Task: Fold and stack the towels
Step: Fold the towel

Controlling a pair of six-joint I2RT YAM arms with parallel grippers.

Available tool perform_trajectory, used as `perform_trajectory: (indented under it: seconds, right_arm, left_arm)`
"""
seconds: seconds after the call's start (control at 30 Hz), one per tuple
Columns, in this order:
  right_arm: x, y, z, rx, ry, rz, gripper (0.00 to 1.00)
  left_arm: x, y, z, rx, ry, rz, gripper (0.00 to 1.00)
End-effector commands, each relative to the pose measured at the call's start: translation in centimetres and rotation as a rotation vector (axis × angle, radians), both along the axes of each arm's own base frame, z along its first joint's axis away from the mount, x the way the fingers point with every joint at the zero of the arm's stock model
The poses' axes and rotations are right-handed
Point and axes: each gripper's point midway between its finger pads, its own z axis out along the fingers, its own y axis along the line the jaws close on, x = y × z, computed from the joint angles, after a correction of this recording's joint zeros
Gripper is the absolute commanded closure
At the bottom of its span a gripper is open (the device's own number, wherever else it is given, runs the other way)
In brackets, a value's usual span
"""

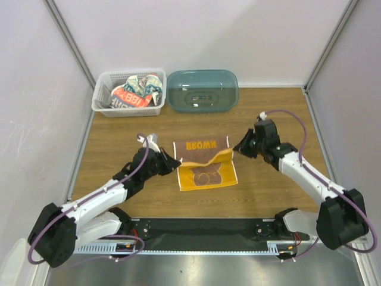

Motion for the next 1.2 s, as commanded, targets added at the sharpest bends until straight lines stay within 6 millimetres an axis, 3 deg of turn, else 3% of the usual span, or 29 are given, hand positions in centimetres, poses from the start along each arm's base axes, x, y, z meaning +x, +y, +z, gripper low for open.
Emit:
perform_trajectory:
  seconds: [0.0,0.03,0.1,0.13,0.17,0.2,0.23,0.27,0.33,0.37,0.43,0.47,0.53,0.77,0.97,1.0,1.03,1.1,1.17]
  right_arm:
    - [4.6,0.9,6.0,0.019,-0.181,0.047,1.00]
    - [5.7,0.9,5.8,0.012,-0.175,0.045,1.00]
    - [8.0,1.2,8.5,0.020,-0.238,0.054,1.00]
    - [9.2,1.4,8.5,0.018,-0.242,0.054,1.00]
    - [10.2,1.2,8.8,0.022,-0.248,0.054,1.00]
    - [11.5,1.5,10.9,0.037,-0.292,0.058,1.00]
    - [12.4,1.5,11.5,0.041,-0.309,0.061,1.00]
    - [13.5,1.4,10.5,0.037,-0.285,0.064,1.00]
    - [15.4,1.8,12.1,0.039,-0.322,0.081,1.00]
    - [16.3,2.0,11.3,0.044,-0.302,0.092,1.00]
    - [17.7,2.0,11.8,0.053,-0.316,0.099,1.00]
    - [18.1,2.2,10.9,0.057,-0.293,0.107,1.00]
    - [18.6,2.2,10.7,0.068,-0.289,0.113,1.00]
    - [17.3,1.7,9.9,0.069,-0.263,0.136,1.00]
    - [13.6,0.5,8.0,0.039,-0.201,0.126,1.00]
    - [12.5,0.2,6.4,0.032,-0.161,0.122,1.00]
    - [11.8,-0.1,7.0,0.027,-0.176,0.114,1.00]
    - [10.2,-0.6,5.4,0.019,-0.133,0.101,1.00]
    - [9.0,-1.1,5.6,0.018,-0.133,0.088,1.00]
  left_arm:
    - [4.1,-0.3,4.4,-0.039,-0.126,0.029,1.00]
    - [5.1,-0.5,6.2,-0.057,-0.165,0.028,1.00]
    - [7.0,0.2,7.2,-0.046,-0.192,0.057,1.00]
    - [8.3,0.2,9.3,-0.041,-0.242,0.060,1.00]
    - [9.3,0.5,10.1,-0.033,-0.260,0.072,1.00]
    - [10.6,0.5,11.5,-0.020,-0.295,0.076,1.00]
    - [11.3,0.5,12.0,-0.012,-0.307,0.079,1.00]
    - [11.8,0.5,12.5,-0.009,-0.315,0.077,1.00]
    - [13.6,0.5,12.7,0.006,-0.315,0.078,1.00]
    - [14.2,0.7,12.6,0.008,-0.309,0.081,1.00]
    - [15.3,0.7,12.1,0.011,-0.297,0.088,1.00]
    - [15.7,1.0,12.1,0.009,-0.295,0.097,1.00]
    - [16.0,0.8,11.9,0.001,-0.288,0.085,1.00]
    - [14.0,1.0,11.1,0.008,-0.265,0.050,1.00]
    - [9.8,1.1,8.2,0.012,-0.192,0.000,1.00]
    - [9.0,1.2,7.7,0.015,-0.183,-0.003,1.00]
    - [8.5,1.2,7.3,0.013,-0.173,-0.010,1.00]
    - [7.4,1.2,6.2,0.011,-0.149,-0.020,1.00]
    - [6.7,1.2,5.5,0.013,-0.133,-0.027,1.00]
